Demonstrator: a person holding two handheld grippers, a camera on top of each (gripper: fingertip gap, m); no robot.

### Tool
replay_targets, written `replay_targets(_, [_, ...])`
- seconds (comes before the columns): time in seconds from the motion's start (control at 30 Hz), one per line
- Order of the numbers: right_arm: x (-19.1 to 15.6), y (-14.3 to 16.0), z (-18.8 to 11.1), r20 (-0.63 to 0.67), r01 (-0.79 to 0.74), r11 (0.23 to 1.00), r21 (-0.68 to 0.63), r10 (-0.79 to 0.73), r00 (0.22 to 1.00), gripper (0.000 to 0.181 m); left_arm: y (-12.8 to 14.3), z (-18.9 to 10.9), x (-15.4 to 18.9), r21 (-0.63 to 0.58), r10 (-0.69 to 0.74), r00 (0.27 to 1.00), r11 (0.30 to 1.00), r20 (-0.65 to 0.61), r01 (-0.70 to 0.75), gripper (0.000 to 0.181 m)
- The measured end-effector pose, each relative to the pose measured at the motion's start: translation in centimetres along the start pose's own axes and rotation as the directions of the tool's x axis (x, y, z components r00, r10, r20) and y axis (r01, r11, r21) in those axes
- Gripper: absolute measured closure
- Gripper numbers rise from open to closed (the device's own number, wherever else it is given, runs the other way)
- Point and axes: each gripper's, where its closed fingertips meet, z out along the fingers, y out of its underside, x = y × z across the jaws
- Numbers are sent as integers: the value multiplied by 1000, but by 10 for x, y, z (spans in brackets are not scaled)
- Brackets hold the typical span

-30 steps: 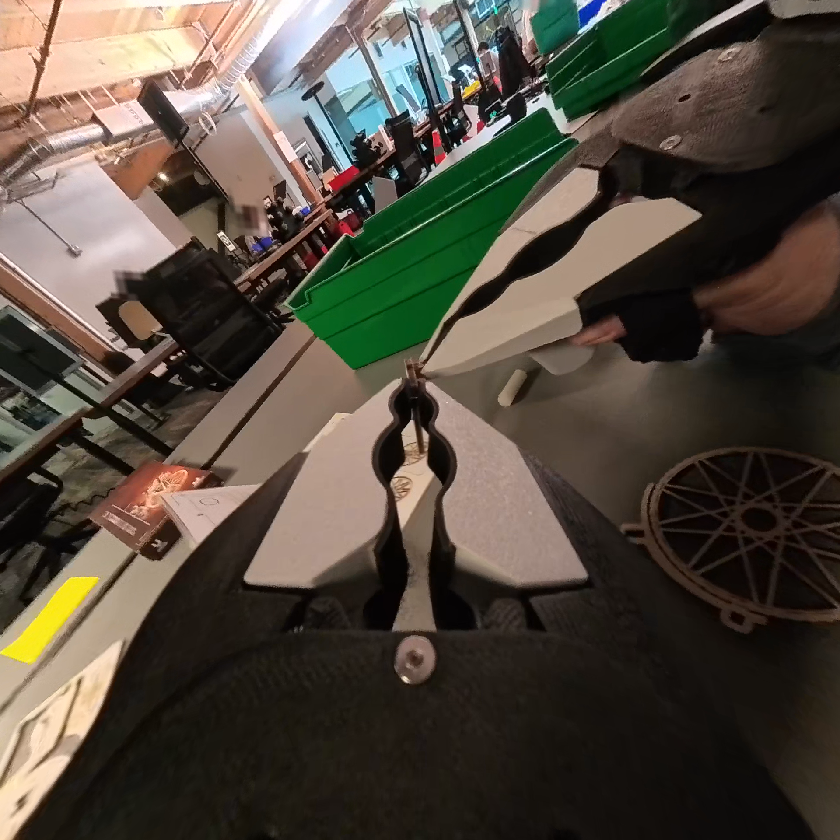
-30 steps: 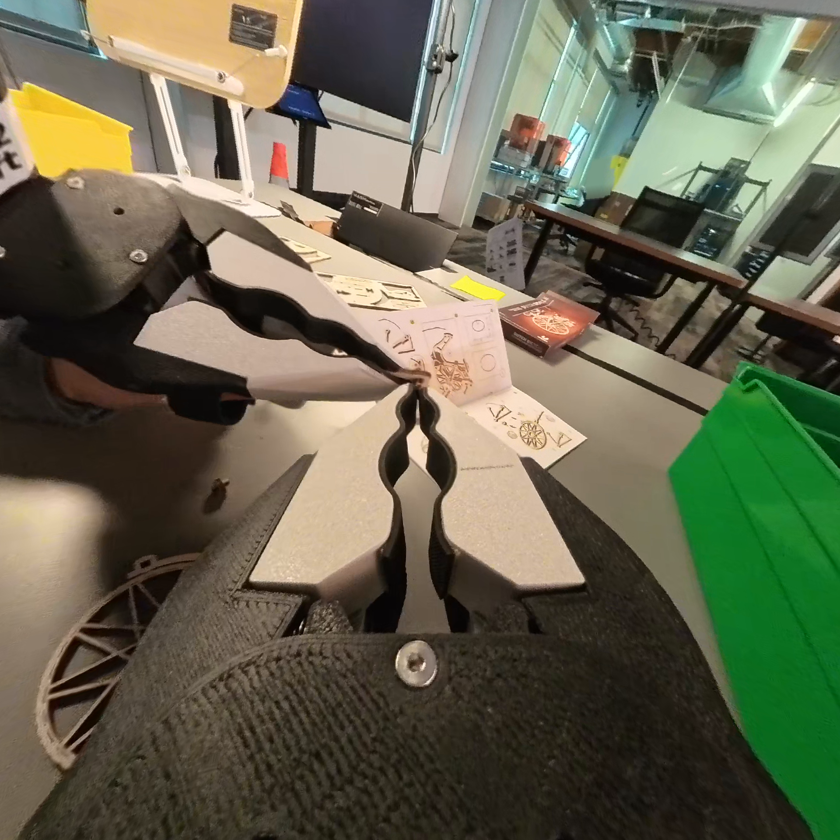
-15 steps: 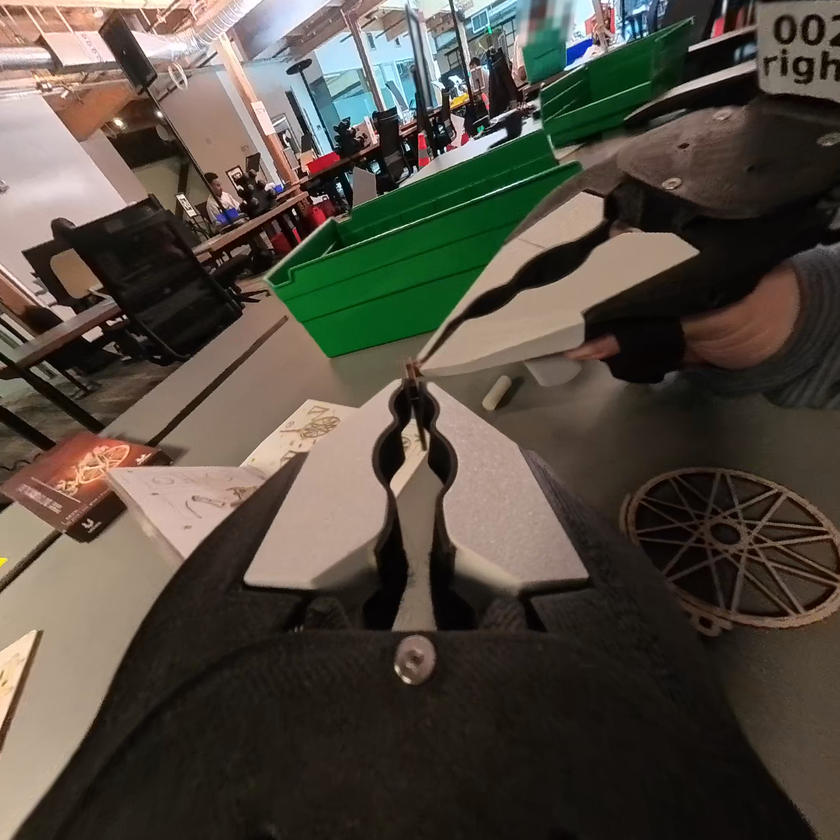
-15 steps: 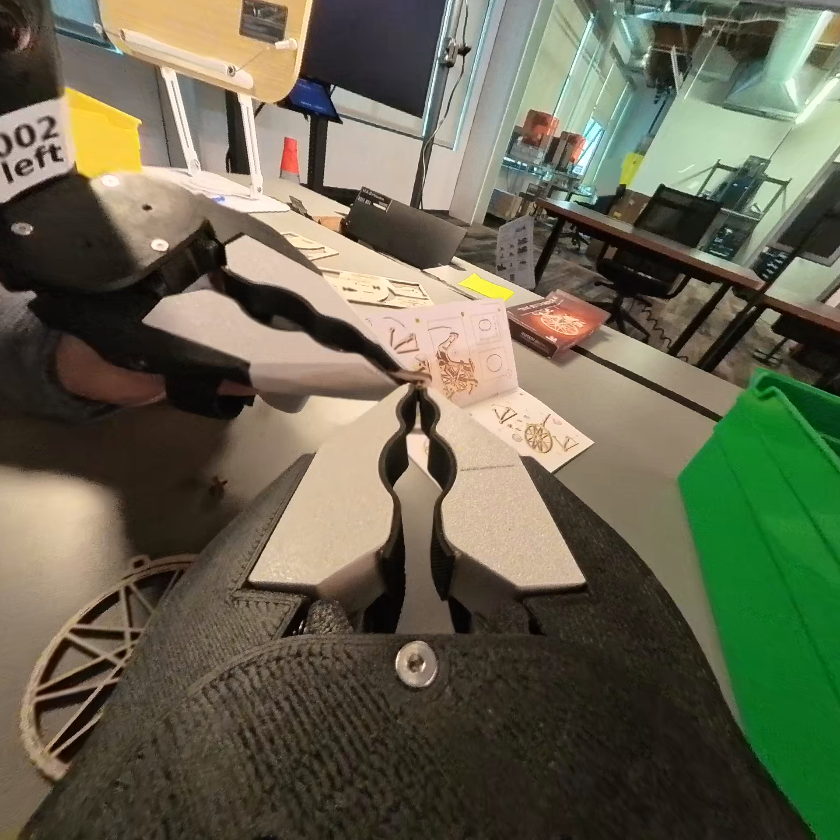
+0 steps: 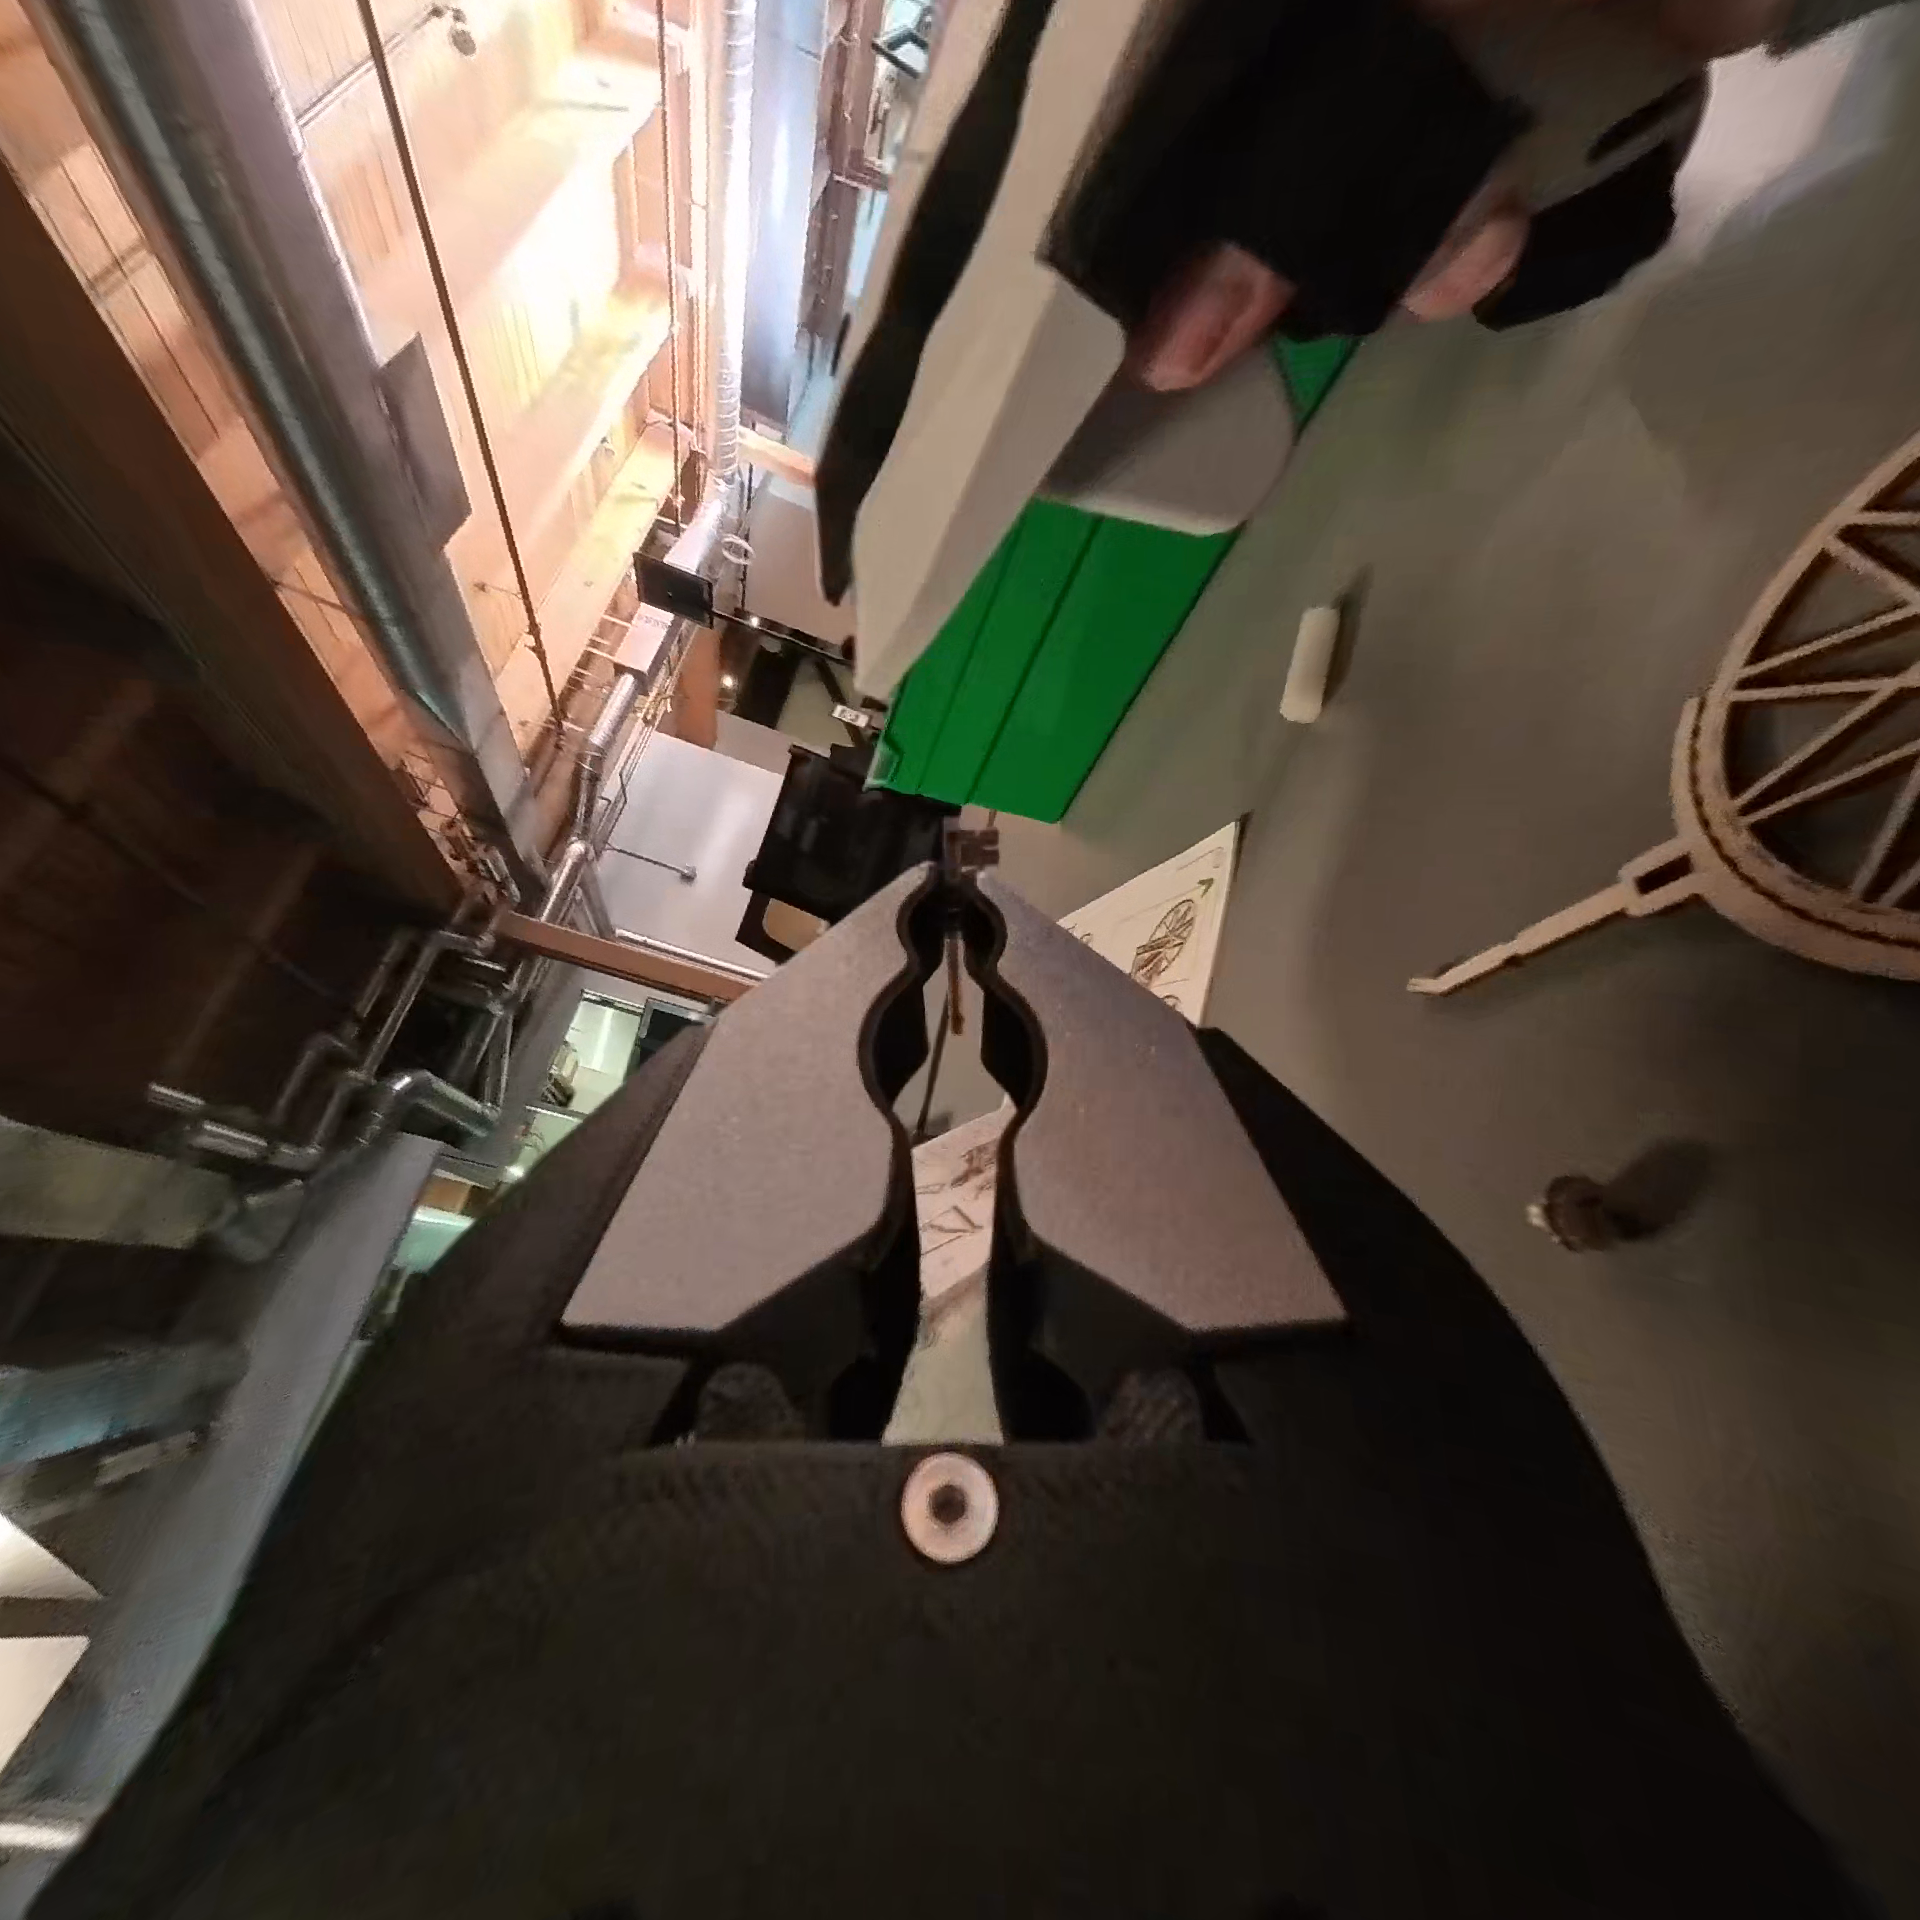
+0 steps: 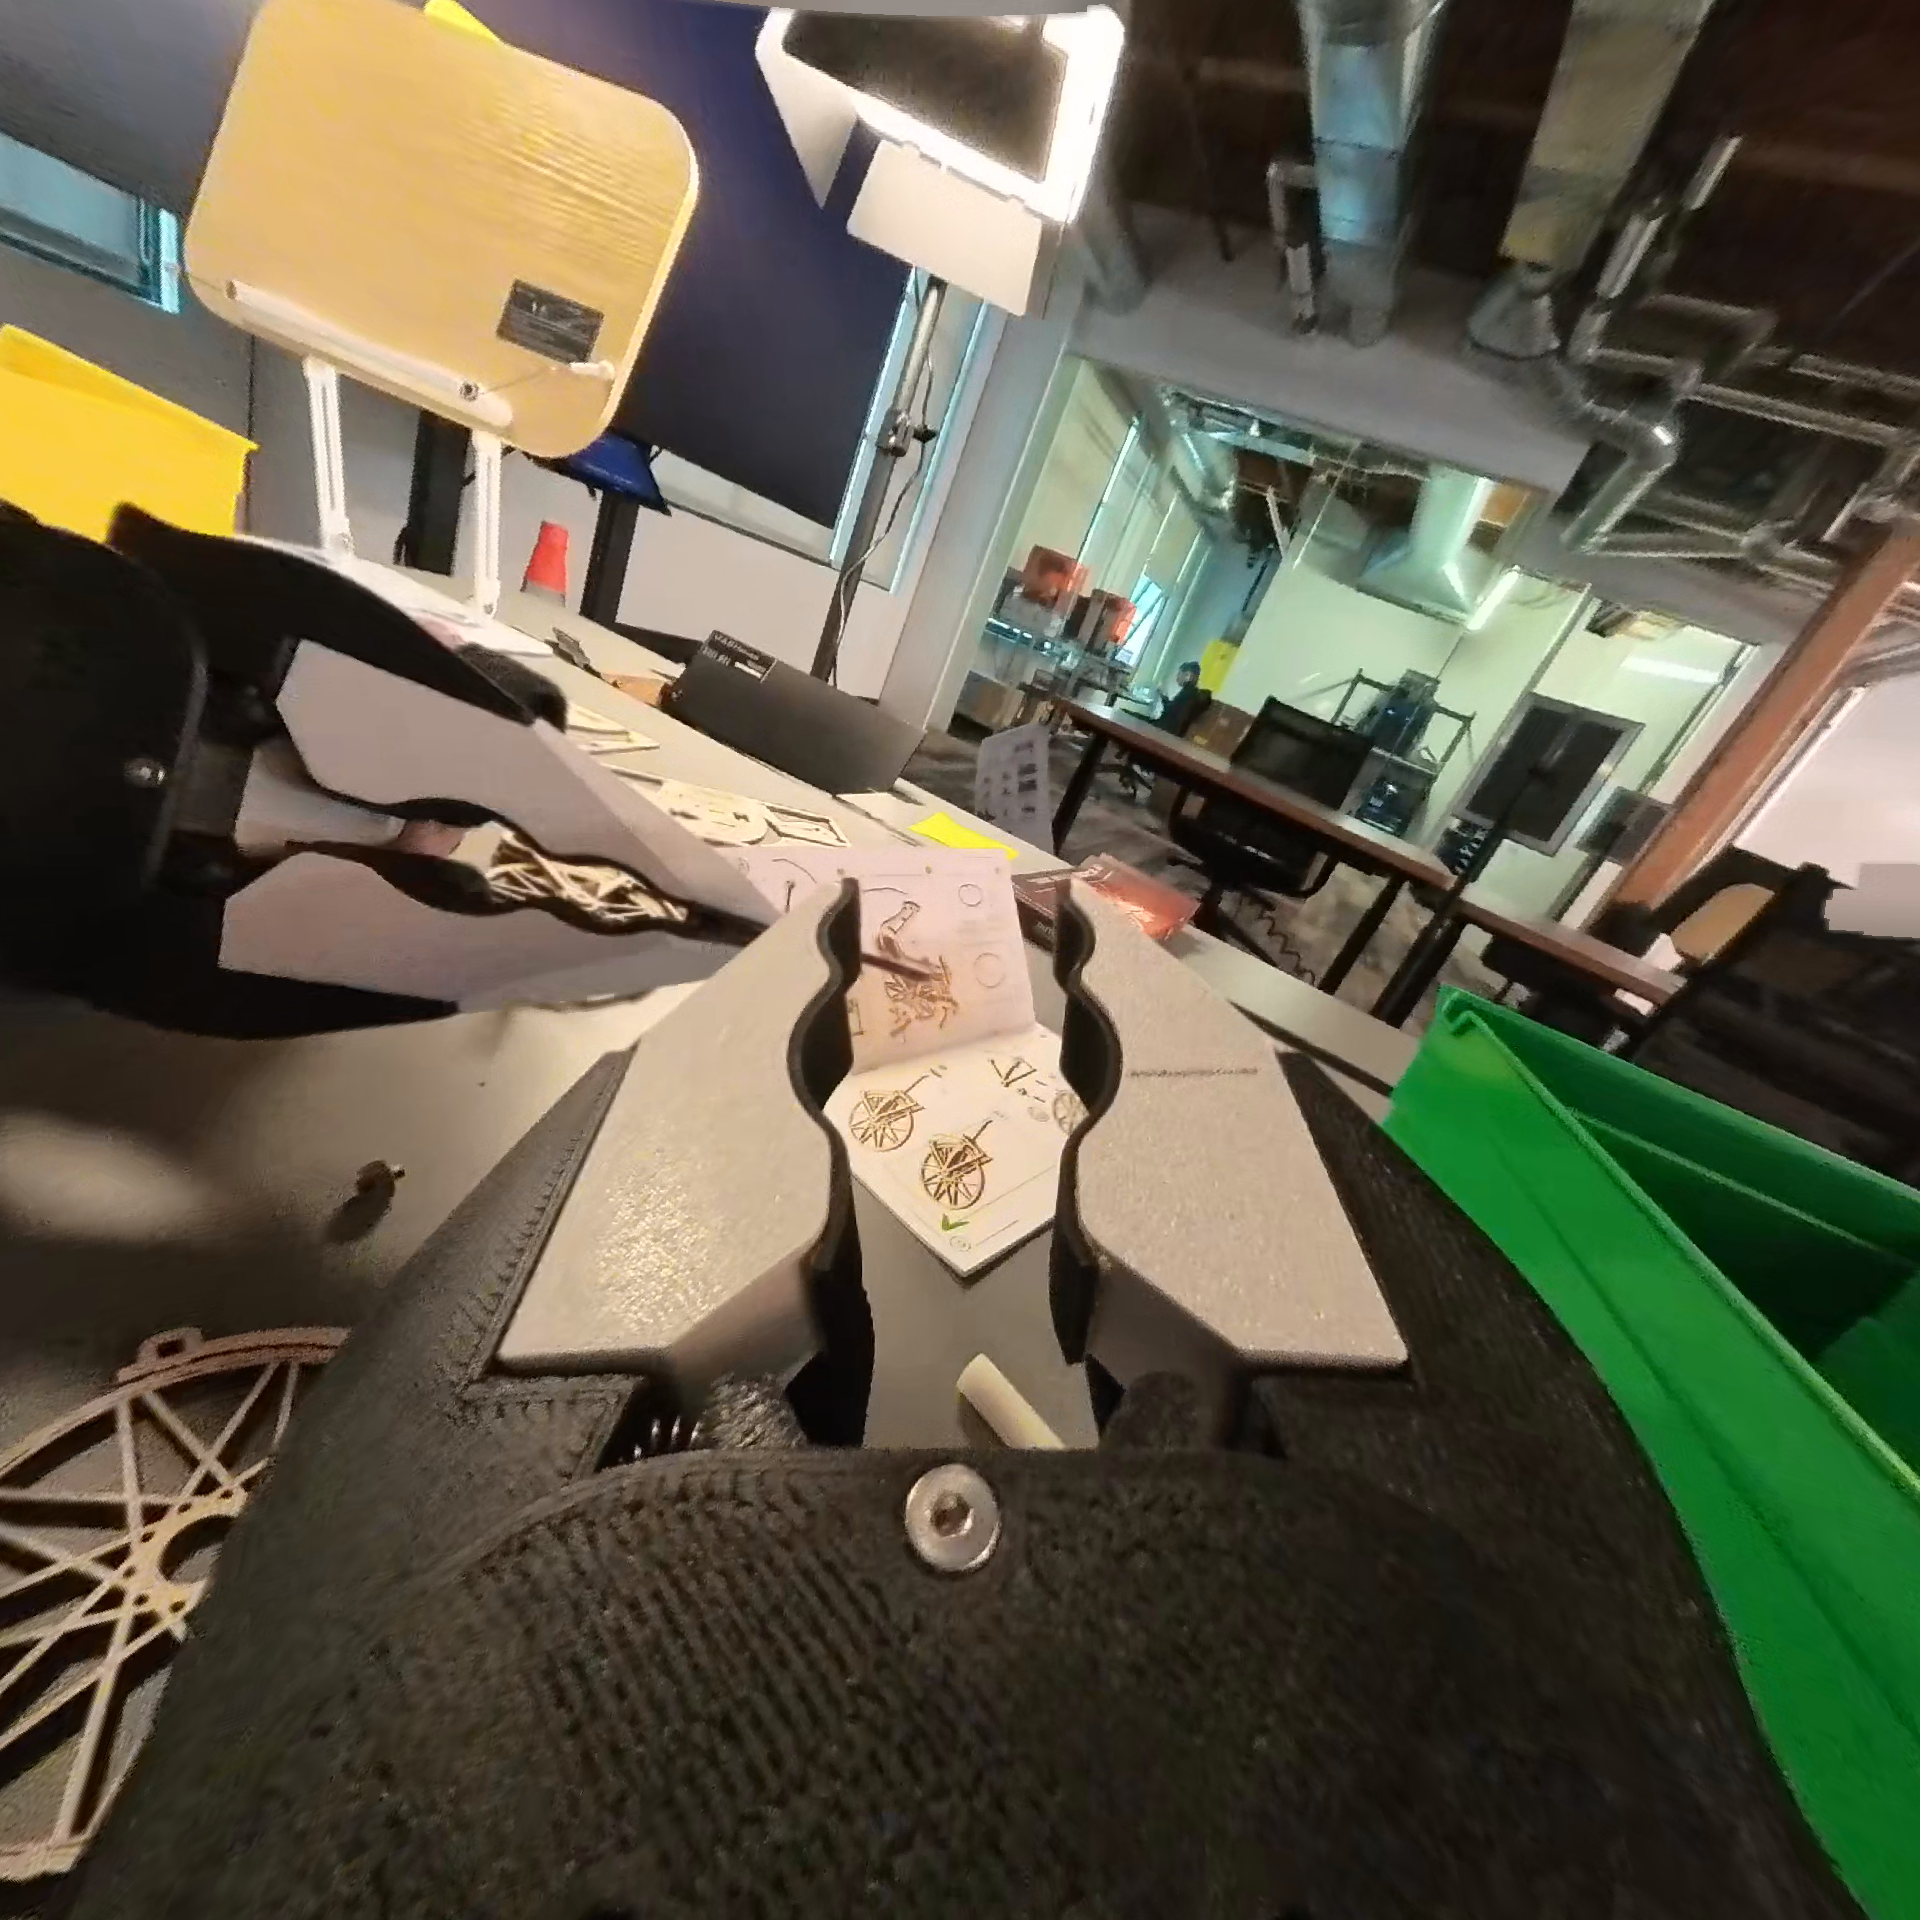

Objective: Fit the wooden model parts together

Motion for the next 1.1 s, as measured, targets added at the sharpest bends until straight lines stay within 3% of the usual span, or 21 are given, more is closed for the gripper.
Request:
replay_targets(0.13, [0,-1,0,-4,6,1000,4,-6,1000,152,-2,0,0,6,-16,1000,1000,-2,16,180])
replay_targets(0.27, [4,-7,-3,-35,21,999,32,-20,999,159,1,-1,-17,21,-335,942,942,-22,335,179])
replay_targets(0.33, [4,-9,-5,-46,37,999,40,-35,998,163,2,-1,-24,38,-566,820,820,-82,570,180])
replay_targets(0.4, [4,-10,-6,-56,55,998,42,-53,997,167,4,-2,-27,30,-740,653,657,-160,753,180])
replay_targets(0.53, [6,-8,-6,-66,57,998,38,-55,996,169,10,-6,-38,36,-890,385,389,-246,921,180])
replay_targets(0.6, [5,-11,-6,-56,39,998,58,-35,998,162,3,-10,-41,33,-901,288,294,-325,955,180])
replay_targets(0.73, [-5,-25,-9,12,13,991,135,-14,1000,148,-26,-21,-44,62,-841,192,187,-506,980,181])
replay_targets(0.83, [-14,-32,-10,116,-140,979,150,123,986,136,-38,-30,-51,91,-790,119,80,-601,993,180])
replay_targets(0.93, [-34,-30,-9,236,-348,937,35,330,914,137,-45,-42,-66,108,-713,27,-68,-700,992,181])
replay_targets(1.0, [-56,-39,-11,350,-450,893,-16,427,834,152,-49,-49,-74,100,-658,-19,-143,-753,985,181])
replay_targets(1.1, [-65,-55,-13,361,-500,866,14,462,810,159,-53,-53,-75,91,-619,-32,-167,-784,982,181])
